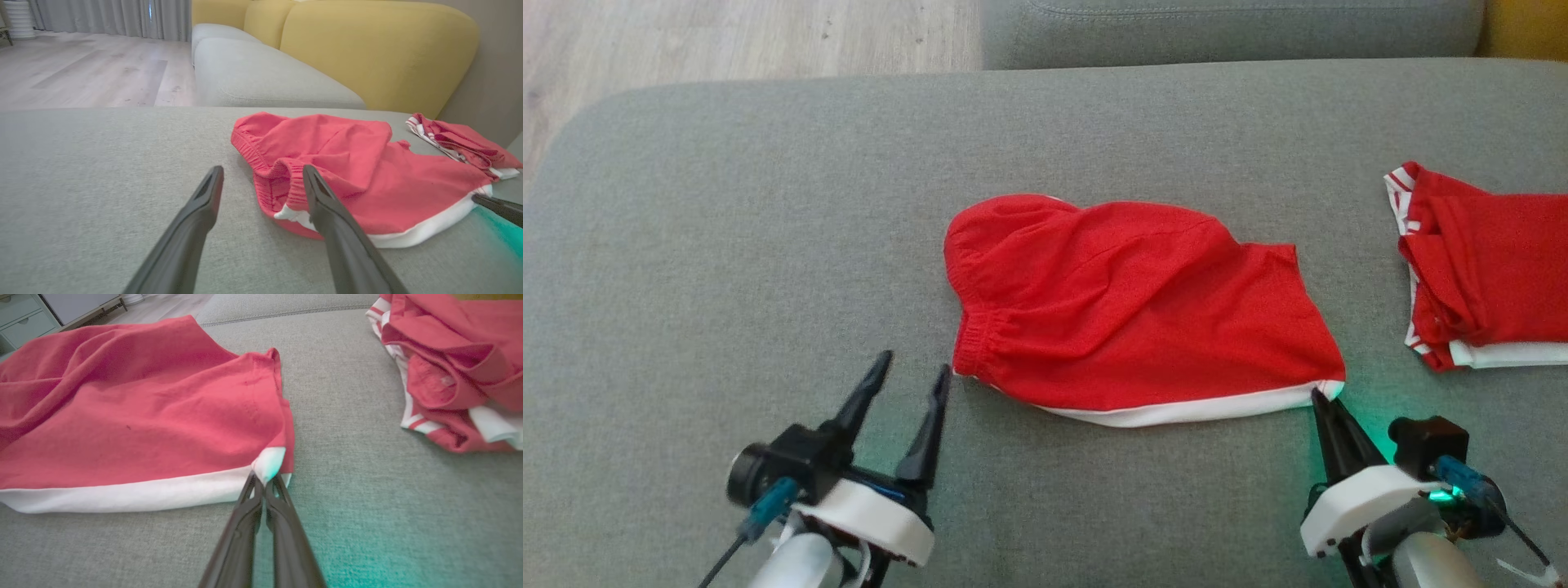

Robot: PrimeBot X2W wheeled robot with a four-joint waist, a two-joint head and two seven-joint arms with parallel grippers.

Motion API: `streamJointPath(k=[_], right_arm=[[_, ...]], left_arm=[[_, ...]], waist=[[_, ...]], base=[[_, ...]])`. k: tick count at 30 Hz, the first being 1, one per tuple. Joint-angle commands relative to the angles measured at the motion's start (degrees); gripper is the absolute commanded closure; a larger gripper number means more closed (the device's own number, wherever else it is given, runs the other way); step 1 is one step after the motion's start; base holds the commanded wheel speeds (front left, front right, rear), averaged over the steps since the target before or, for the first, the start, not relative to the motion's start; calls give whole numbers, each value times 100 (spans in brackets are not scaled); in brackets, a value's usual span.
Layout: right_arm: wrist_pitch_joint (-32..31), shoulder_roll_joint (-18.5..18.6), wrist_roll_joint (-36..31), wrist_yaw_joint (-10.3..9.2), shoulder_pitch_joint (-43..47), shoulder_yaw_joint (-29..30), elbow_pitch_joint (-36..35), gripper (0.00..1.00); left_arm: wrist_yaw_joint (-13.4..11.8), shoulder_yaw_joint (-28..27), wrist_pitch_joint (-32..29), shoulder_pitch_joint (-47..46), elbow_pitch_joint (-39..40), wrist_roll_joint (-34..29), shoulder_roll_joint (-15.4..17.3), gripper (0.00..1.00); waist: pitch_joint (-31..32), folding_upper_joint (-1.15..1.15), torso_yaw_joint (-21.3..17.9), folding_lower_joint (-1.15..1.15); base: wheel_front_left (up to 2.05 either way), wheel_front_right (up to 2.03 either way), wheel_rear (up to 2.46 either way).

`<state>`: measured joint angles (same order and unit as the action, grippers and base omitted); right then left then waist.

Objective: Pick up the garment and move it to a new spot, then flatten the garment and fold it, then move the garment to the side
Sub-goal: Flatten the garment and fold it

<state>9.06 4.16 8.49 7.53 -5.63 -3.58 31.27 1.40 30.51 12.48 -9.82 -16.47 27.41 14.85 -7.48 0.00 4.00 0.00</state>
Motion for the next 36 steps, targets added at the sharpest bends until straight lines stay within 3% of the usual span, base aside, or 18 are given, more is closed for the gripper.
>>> streamJointPath(k=[1, 8, 14, 31, 32, 33, 34, 36], right_arm=[[58, 51, -15, -4, -205, -110, -180, 100], [12, 41, -20, -4, -270, -115, -237, 100], [-20, 33, -30, -4, -309, -117, -271, 100], [-61, 13, -100, -4, -346, -100, -358, 100], [-61, 12, -101, -4, -347, -97, -359, 100], [-60, 12, -102, -4, -347, -95, -358, 100], [-60, 11, -103, -4, -345, -93, -358, 100], [-59, 10, -105, -4, -342, -87, -357, 100]], left_arm=[[97, -90, -40, -364, 113, -71, 143, 0], [423, 422, -425, -637, -185, -168, 197, 0], [491, 663, -632, -867, -562, -243, 226, 0], [568, 972, -448, -1435, -1170, -283, 176, 1], [571, 992, -434, -1447, -1185, -274, 176, 49], [574, 1018, -425, -1459, -1196, -267, 179, 80], [578, 1047, -417, -1471, -1201, -260, 182, 100], [584, 1096, -396, -1490, -1206, -242, 192, 100]], waist=[[-20, 0, -16, 0], [-102, 0, -90, 0], [-169, 0, -150, 0], [-308, 0, -250, 0], [-310, 0, -252, 0], [-310, 0, -253, 0], [-311, 0, -254, 0], [-310, 0, -252, 0]], base=[[0, 0, 0], [0, 0, 0], [0, 0, 0], [0, 0, 0], [0, 0, 0], [0, 0, 0], [0, 0, 0], [0, 0, 0]])
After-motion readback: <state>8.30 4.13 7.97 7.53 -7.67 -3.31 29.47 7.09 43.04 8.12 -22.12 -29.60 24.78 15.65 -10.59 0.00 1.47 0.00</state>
